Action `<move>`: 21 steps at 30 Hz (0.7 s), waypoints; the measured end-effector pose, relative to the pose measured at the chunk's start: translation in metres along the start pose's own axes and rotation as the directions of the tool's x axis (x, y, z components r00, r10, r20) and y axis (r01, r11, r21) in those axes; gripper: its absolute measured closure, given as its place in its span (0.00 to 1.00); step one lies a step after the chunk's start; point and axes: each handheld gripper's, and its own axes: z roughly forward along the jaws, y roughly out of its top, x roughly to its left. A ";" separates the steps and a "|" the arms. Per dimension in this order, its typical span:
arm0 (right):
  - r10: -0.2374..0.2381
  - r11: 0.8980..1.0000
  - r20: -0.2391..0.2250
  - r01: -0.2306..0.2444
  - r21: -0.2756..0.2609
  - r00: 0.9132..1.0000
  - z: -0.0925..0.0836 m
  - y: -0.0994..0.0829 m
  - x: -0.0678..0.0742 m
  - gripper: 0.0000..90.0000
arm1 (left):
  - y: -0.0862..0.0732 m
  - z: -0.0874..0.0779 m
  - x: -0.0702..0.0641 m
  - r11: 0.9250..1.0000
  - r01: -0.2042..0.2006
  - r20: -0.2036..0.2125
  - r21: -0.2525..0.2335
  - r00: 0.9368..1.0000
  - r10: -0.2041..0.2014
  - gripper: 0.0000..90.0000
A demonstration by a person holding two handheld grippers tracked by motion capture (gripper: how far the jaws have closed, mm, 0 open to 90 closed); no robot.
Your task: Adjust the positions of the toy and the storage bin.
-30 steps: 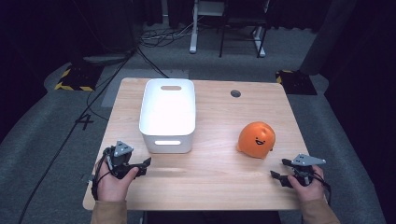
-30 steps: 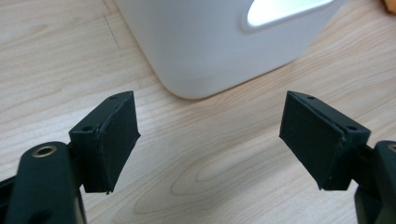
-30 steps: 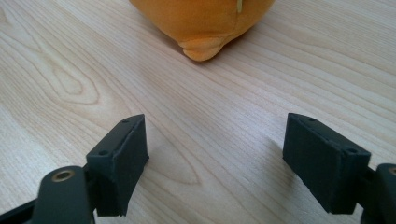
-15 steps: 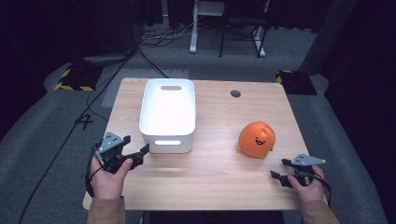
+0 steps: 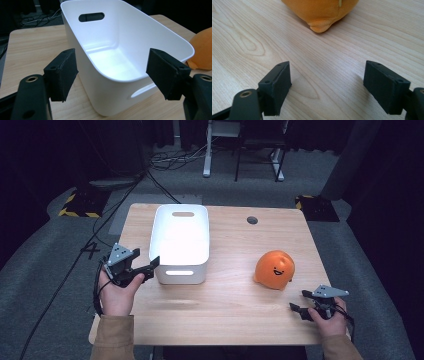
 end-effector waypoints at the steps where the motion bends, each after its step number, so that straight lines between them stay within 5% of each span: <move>1: 0.000 1.000 0.000 0.000 0.000 1.000 0.000 0.000 0.000 0.25 | 0.000 0.000 0.000 1.000 0.000 0.000 0.000 1.000 0.000 0.28; 9: -0.002 1.000 0.000 0.002 -0.001 1.000 0.000 0.000 0.000 0.25 | 0.004 0.026 0.011 0.999 -0.013 -0.069 0.032 0.998 0.015 0.39; 21: -0.004 1.000 -0.001 0.004 0.004 1.000 0.000 0.000 0.000 0.25 | -0.004 0.045 0.014 0.991 -0.012 -0.053 0.130 0.998 0.019 0.48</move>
